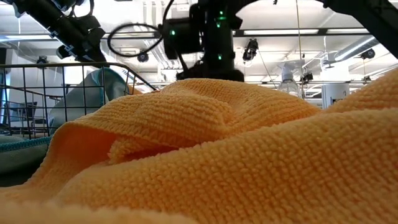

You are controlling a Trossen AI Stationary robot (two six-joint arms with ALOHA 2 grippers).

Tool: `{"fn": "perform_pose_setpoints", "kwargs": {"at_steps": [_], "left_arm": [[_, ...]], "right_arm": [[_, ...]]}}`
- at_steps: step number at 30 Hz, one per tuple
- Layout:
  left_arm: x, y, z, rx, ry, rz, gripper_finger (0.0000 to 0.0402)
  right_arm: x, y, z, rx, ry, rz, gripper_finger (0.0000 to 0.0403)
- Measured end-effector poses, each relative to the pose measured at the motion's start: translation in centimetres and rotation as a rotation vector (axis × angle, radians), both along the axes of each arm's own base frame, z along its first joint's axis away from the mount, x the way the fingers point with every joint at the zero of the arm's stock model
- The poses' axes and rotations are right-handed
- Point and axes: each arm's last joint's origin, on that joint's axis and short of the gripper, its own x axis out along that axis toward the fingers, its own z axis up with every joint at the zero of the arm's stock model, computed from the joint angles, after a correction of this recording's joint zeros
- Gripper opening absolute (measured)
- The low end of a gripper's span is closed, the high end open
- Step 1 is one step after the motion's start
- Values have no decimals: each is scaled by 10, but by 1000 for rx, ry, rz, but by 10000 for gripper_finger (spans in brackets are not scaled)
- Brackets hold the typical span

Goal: Sort microfiber towel by color & place in baskets
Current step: Put the blue towel into the bottom wire basket

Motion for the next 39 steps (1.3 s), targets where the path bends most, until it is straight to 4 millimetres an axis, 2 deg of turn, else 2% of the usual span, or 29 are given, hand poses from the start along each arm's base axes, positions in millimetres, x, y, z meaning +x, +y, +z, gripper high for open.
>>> {"fn": "perform_pose_setpoints", "kwargs": {"at_steps": [10, 22, 27, 35, 39], "left_arm": [[0, 0, 0, -3, 4, 0, 84], [0, 0, -1, -5, 5, 0, 84], [0, 0, -1, -5, 6, 0, 84], [0, 0, -1, -5, 5, 0, 84], [0, 0, -1, -5, 5, 0, 84]], "right_arm": [[-5, -2, -31, 0, 1, 0, 151], [-3, -3, -35, -1, -43, 10, 143], [-2, -3, -35, 1, -53, 20, 107], [-2, -3, -35, 5, -57, 21, 17], [-2, -4, -35, 5, -57, 21, 9]]}}
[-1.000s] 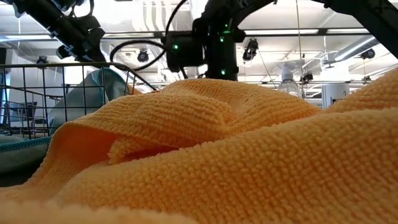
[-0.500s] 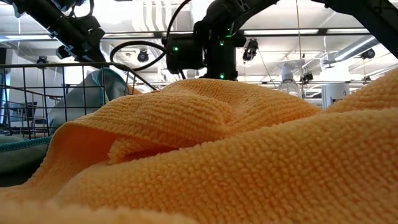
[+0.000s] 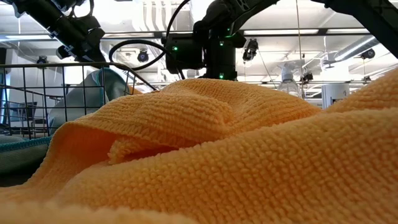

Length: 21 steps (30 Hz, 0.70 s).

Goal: Sort microfiber towel by color & place in baskets
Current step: Put the blue towel into the bottom wire basket

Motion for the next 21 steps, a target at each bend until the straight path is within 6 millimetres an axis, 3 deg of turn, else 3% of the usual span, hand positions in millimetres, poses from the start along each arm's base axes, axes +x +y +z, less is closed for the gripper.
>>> {"fn": "perform_pose_setpoints", "kwargs": {"at_steps": [8, 21], "left_arm": [[0, 0, 0, 0, 0, 0, 84], [0, 0, 0, 0, 0, 0, 84]], "right_arm": [[2, 0, 4, -1, -14, 0, 9], [16, -1, 31, -3, -112, -26, 11]]}}
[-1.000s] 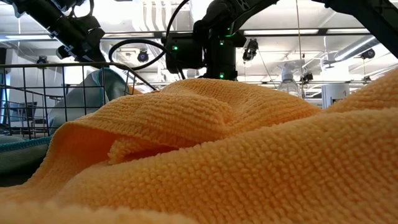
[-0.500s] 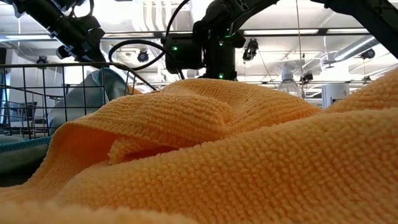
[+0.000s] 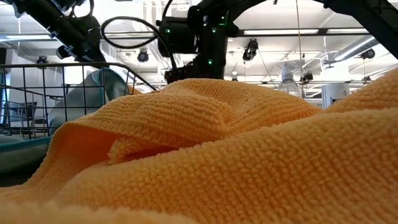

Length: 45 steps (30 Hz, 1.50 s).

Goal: Sort microfiber towel by color & place in baskets
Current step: Put the blue towel into the bottom wire basket

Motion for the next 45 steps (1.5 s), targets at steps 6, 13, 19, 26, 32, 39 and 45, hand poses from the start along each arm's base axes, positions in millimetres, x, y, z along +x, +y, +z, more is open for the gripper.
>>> {"fn": "perform_pose_setpoints", "kwargs": {"at_steps": [6, 13, 19, 26, 32, 39, 45], "left_arm": [[0, 0, 0, 0, 0, 0, 84], [0, 0, 0, 0, 0, 0, 84], [0, 0, 0, 0, 0, 0, 84], [0, 0, 0, 0, 0, 0, 84], [0, 0, 0, 0, 0, 0, 84], [0, 0, 0, -1, 1, 0, 84], [0, 0, -1, -1, 2, 0, 84]], "right_arm": [[2, 0, 5, -5, -15, 22, 45], [-1, 2, 5, 53, 8, 48, 101], [0, 7, 5, 138, -2, 70, 143], [2, 8, 5, 141, -28, 75, 171], [6, 8, 5, 132, -58, 107, 176], [6, 8, -3, 112, -73, 197, 174], [4, 8, -13, 86, -72, 319, 174]]}}
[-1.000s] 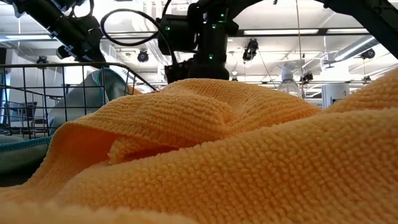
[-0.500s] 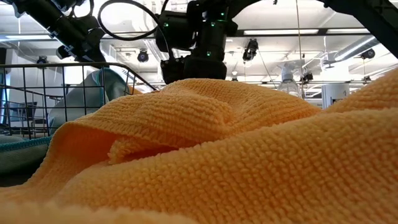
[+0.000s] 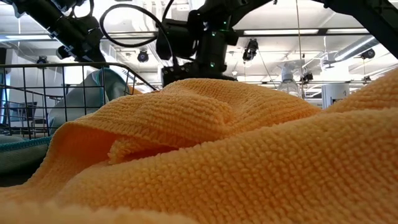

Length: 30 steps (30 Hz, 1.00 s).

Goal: Sort microfiber towel by color & place in baskets
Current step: Put the blue towel into the bottom wire basket

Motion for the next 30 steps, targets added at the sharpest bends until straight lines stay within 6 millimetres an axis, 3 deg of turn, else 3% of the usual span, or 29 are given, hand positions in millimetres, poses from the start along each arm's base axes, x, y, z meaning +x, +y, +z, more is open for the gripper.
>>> {"fn": "perform_pose_setpoints", "kwargs": {"at_steps": [14, 27, 30], "left_arm": [[0, 0, 0, 0, 0, 0, 84], [0, 0, 0, 0, 0, 0, 84], [0, 0, 0, 0, 0, 0, 84]], "right_arm": [[0, 0, -12, -15, -27, 53, 161], [0, 0, -11, -14, -28, 43, 27], [0, 0, -11, -8, -23, 18, 13]]}}
